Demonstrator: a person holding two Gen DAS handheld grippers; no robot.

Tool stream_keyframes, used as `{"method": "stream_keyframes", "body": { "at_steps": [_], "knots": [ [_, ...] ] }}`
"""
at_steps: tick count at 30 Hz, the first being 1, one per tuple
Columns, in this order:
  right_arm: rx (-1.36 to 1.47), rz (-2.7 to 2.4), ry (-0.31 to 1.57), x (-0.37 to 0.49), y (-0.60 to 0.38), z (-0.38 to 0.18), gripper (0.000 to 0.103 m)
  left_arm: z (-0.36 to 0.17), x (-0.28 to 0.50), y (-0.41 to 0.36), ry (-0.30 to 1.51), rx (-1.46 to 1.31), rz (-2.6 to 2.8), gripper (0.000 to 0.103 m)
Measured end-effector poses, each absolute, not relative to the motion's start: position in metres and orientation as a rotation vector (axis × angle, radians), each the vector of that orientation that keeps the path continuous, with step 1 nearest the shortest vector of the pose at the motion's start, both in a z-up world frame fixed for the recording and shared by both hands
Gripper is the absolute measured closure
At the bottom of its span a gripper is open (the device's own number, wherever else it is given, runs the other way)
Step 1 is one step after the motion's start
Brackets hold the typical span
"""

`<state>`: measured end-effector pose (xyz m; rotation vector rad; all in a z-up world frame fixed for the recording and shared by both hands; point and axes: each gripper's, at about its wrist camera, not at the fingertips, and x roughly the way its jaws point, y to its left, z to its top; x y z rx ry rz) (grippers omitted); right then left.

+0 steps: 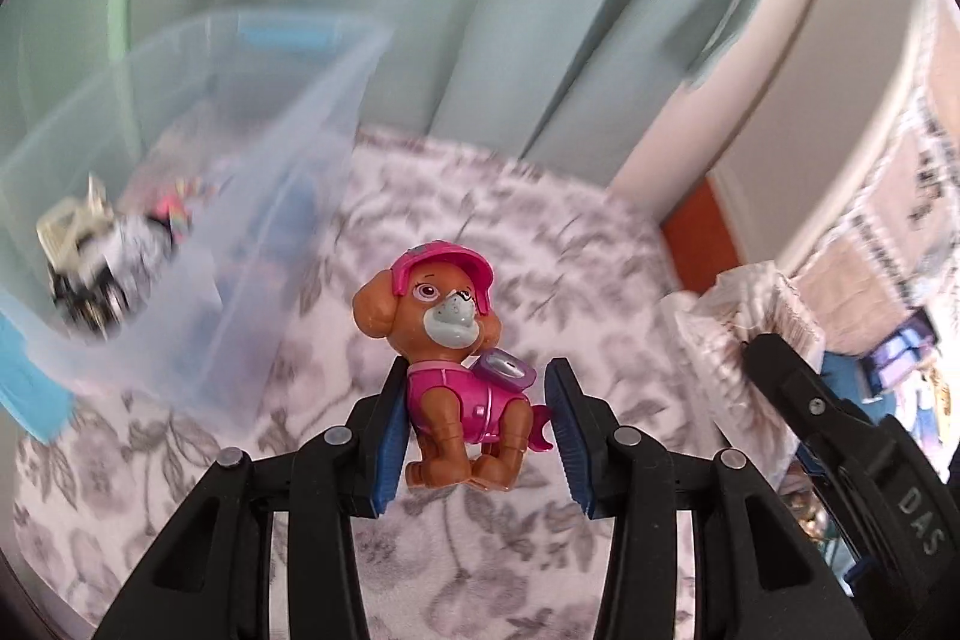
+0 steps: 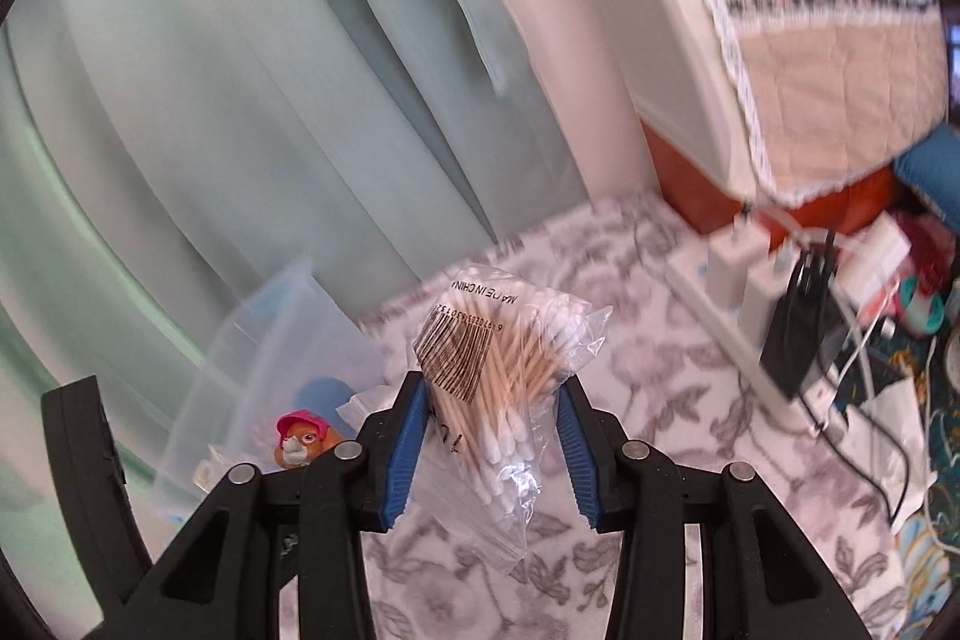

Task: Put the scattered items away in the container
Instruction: 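Lift and carry the puppy with the left tool while the right tool carries the swab bag over the container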

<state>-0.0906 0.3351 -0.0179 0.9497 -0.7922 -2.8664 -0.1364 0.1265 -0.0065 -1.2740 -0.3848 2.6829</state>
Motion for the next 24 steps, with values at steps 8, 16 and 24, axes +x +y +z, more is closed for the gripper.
{"method": "stream_keyframes", "body": {
  "at_steps": [8,16,24],
  "knots": [
    [0.697,-2.919,-0.769,-0.07,0.33,0.047,0.057,0.074,-0.112,0.11,-0.327,-0.953,2.799,0.058],
    [0.544,-2.933,-0.728,-0.054,0.315,0.086,0.057,0.123,-0.09,0.094,-0.281,-0.746,2.846,0.058],
    [0.441,-2.925,-0.675,-0.041,0.3,0.112,0.057,0.147,-0.074,0.073,-0.306,-0.632,2.871,0.058]
  ]
}}
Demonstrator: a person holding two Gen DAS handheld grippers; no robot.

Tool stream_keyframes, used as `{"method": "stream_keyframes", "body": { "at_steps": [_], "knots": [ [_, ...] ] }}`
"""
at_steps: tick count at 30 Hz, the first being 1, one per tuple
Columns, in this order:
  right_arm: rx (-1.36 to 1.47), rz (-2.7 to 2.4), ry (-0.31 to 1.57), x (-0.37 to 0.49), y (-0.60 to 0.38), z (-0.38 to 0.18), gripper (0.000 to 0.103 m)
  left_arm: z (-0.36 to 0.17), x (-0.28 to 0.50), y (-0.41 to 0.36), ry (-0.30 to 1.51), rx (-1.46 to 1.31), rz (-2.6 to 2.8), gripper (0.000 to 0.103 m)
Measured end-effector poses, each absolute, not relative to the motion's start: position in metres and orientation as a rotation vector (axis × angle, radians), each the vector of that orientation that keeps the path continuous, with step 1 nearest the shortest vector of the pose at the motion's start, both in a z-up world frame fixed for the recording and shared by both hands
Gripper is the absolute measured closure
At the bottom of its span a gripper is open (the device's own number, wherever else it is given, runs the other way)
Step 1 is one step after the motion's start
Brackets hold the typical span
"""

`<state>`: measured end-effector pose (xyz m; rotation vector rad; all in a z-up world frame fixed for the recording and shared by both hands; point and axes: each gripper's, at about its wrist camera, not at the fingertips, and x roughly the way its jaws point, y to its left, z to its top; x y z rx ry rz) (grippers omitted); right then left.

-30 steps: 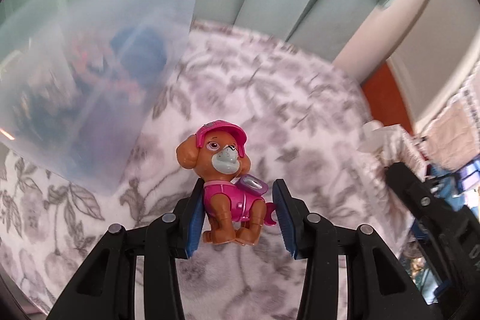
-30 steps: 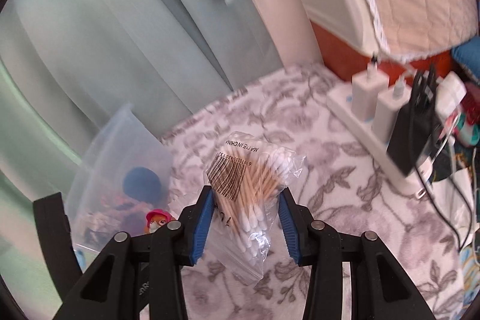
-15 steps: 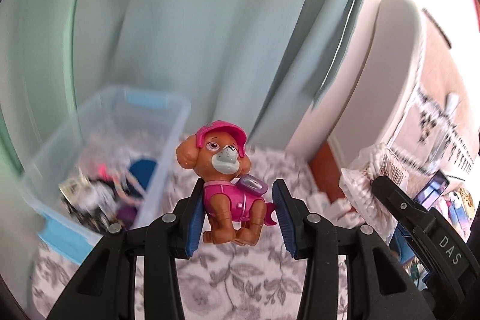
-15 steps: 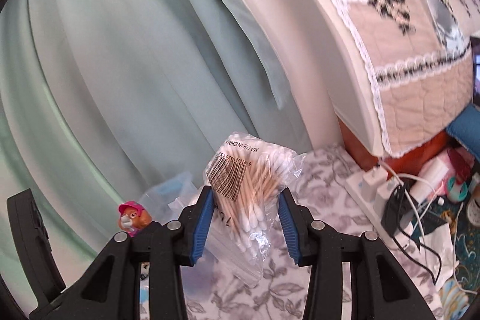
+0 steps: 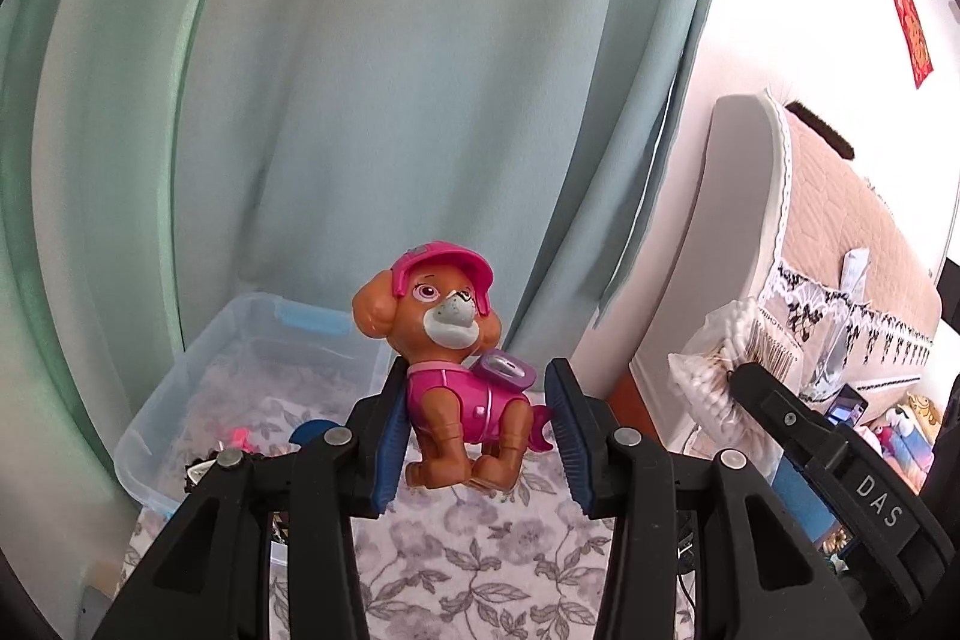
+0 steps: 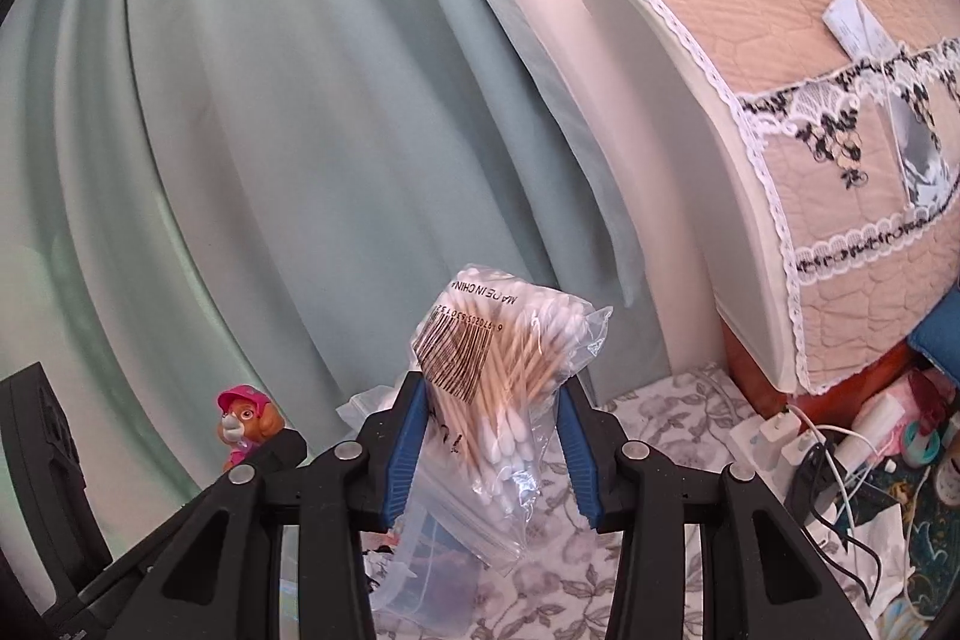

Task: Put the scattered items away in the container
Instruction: 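Lift and carry the puppy with the left tool while the right tool carries the swab bag over the container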

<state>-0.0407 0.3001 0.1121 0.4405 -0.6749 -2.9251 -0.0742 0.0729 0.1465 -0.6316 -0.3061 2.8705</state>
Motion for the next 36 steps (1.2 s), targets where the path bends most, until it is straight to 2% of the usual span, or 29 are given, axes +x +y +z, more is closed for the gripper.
{"method": "stream_keyframes", "body": {
  "at_steps": [14,36],
  "knots": [
    [0.43,-2.908,-0.582,-0.04,0.266,0.125,0.057,0.149,-0.072,0.038,-0.381,-0.592,2.89,0.058],
    [0.535,-2.86,-0.429,-0.07,0.206,0.108,0.057,0.133,-0.075,-0.011,-0.553,-0.633,2.923,0.058]
  ]
}}
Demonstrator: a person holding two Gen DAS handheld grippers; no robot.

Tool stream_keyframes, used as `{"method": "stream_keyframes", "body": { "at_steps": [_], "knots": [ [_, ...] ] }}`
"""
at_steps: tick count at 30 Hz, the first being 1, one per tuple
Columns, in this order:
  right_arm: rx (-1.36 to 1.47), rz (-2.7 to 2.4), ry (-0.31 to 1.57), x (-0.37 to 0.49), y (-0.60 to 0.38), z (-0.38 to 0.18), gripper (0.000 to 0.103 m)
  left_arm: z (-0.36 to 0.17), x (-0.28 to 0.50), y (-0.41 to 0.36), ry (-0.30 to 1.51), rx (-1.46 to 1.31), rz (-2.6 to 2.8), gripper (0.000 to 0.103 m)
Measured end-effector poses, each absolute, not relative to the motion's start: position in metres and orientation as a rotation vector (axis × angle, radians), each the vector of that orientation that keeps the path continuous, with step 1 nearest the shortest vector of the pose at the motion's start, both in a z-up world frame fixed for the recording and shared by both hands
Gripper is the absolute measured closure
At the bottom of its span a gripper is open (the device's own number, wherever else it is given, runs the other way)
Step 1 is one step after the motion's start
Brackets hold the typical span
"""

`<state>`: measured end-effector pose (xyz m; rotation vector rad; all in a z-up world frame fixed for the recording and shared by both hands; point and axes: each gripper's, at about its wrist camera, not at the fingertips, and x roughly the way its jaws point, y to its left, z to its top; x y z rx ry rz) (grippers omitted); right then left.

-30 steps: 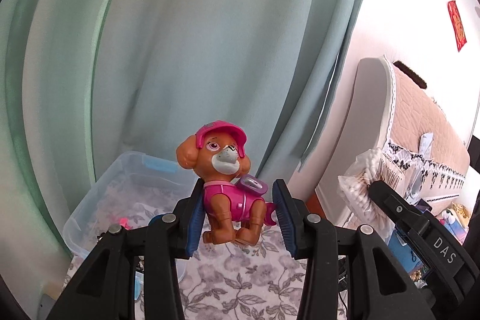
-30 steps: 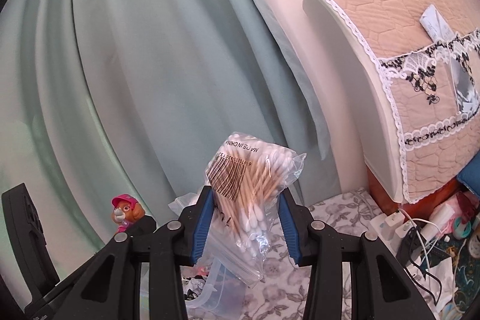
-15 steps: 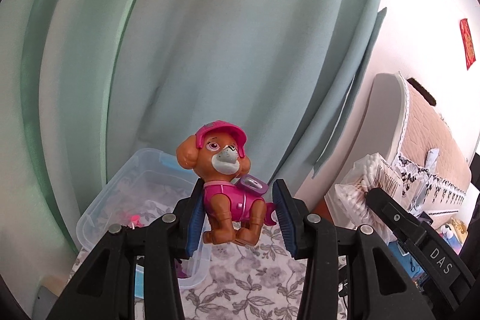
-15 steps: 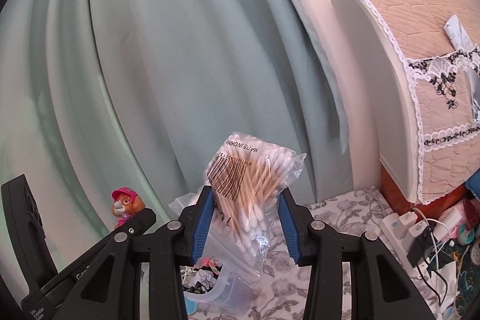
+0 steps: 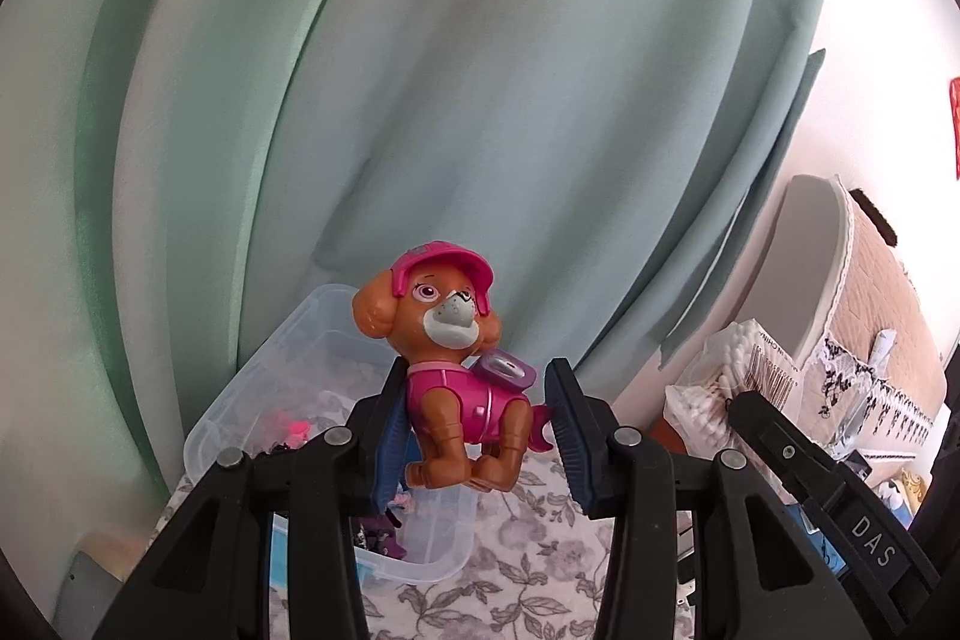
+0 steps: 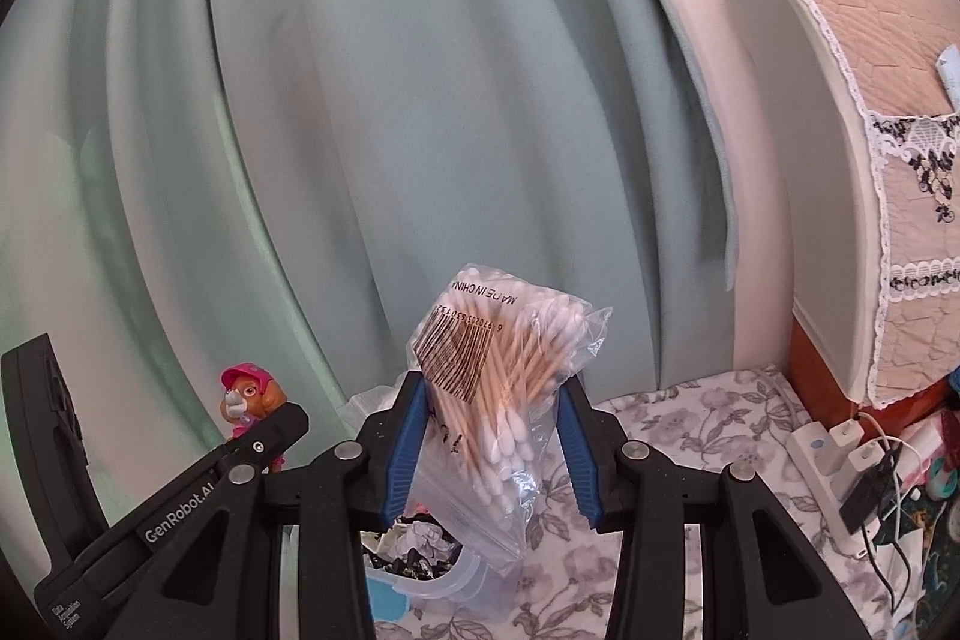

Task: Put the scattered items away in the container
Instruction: 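Lift and carry the puppy with the left tool while the right tool carries the swab bag over the container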

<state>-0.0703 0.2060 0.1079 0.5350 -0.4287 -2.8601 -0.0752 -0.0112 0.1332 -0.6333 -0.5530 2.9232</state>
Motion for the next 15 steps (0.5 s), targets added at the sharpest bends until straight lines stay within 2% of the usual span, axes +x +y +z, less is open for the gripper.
{"method": "stream_keyframes", "body": {
  "at_steps": [15],
  "knots": [
    [0.63,-2.819,-0.355,-0.098,0.178,0.088,0.057,0.113,-0.088,-0.034,-0.645,-0.694,2.938,0.058]
  ]
}}
